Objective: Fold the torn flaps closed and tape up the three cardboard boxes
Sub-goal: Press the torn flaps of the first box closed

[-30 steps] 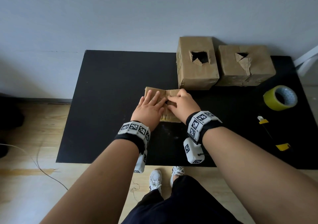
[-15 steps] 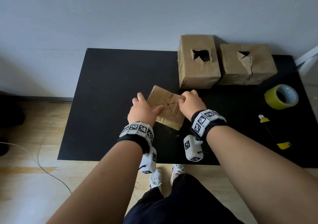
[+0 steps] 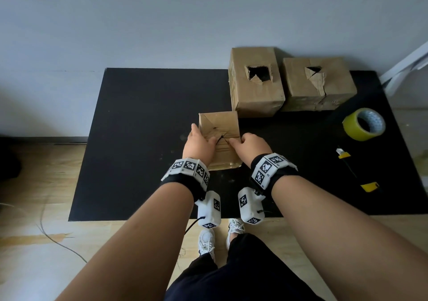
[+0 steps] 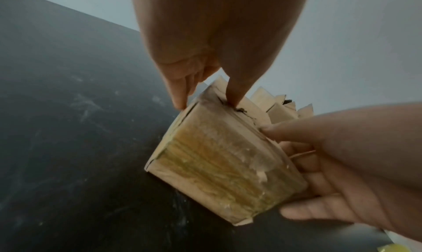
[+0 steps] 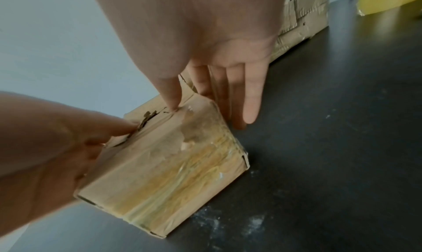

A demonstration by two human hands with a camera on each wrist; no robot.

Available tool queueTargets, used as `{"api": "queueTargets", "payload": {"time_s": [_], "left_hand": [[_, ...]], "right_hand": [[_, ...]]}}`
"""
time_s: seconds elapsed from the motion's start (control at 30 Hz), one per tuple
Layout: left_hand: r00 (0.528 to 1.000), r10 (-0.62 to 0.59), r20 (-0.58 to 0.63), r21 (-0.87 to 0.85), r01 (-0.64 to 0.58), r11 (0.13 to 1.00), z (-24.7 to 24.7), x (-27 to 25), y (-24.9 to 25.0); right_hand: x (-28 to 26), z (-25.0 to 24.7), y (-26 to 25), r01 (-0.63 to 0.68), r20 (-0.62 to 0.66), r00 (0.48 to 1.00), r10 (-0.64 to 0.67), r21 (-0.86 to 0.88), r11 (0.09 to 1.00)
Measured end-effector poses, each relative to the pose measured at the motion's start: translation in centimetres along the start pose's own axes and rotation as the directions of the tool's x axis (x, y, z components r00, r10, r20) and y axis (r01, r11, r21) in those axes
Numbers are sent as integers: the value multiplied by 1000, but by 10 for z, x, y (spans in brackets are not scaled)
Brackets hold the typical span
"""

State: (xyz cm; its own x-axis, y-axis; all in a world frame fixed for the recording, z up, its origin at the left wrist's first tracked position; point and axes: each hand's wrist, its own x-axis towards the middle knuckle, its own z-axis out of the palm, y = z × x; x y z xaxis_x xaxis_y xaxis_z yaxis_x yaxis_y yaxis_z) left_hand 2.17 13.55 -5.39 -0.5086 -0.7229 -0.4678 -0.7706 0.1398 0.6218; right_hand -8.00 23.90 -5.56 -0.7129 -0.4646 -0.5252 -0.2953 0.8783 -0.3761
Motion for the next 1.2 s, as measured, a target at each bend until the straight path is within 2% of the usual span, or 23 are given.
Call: {"api": "queueTargets", "payload": {"time_s": [0.07, 0.17, 0.43, 0.5, 0.6, 0.67, 0.73, 0.93, 1.1, 1.2], "left_hand": [[994, -92, 58, -16, 93, 996, 6, 2, 2], [985, -157, 74, -58, 162, 985, 11, 6, 8], [986, -156, 55, 57, 153, 987, 10, 10, 12], [993, -105, 46, 100, 100, 990, 6, 9, 13], [998, 58, 10, 215, -58, 975, -2, 2, 21], [984, 181, 5, 342, -172, 924, -6, -5, 31], [958, 279, 61, 432, -278, 858, -5, -10, 46], [879, 439, 186, 438, -474, 764, 24, -33, 103], [813, 524, 252, 472, -576, 667, 77, -48, 155], [814, 513, 273, 497, -576, 649, 114, -51, 184]], "right_hand": [[0, 3, -4, -10, -11, 1000, 10, 8, 1000], [1, 5, -6, -21, -25, 999, 21, -10, 1000], [6, -1, -4, 10, 14, 1000, -10, -38, 999], [3, -6, -3, 38, 27, 999, -37, -39, 999], [-6, -20, 2, 59, -34, 998, -59, 4, 998], [-12, -32, 10, 34, -92, 995, -30, 39, 999], [-18, -44, 23, 7, -139, 990, 0, 51, 999], [-31, -90, 84, -88, -241, 965, 106, 84, 993], [-24, -128, 145, -137, -289, 945, 152, 73, 988], [-16, -149, 183, -134, -289, 946, 148, 65, 989]]}}
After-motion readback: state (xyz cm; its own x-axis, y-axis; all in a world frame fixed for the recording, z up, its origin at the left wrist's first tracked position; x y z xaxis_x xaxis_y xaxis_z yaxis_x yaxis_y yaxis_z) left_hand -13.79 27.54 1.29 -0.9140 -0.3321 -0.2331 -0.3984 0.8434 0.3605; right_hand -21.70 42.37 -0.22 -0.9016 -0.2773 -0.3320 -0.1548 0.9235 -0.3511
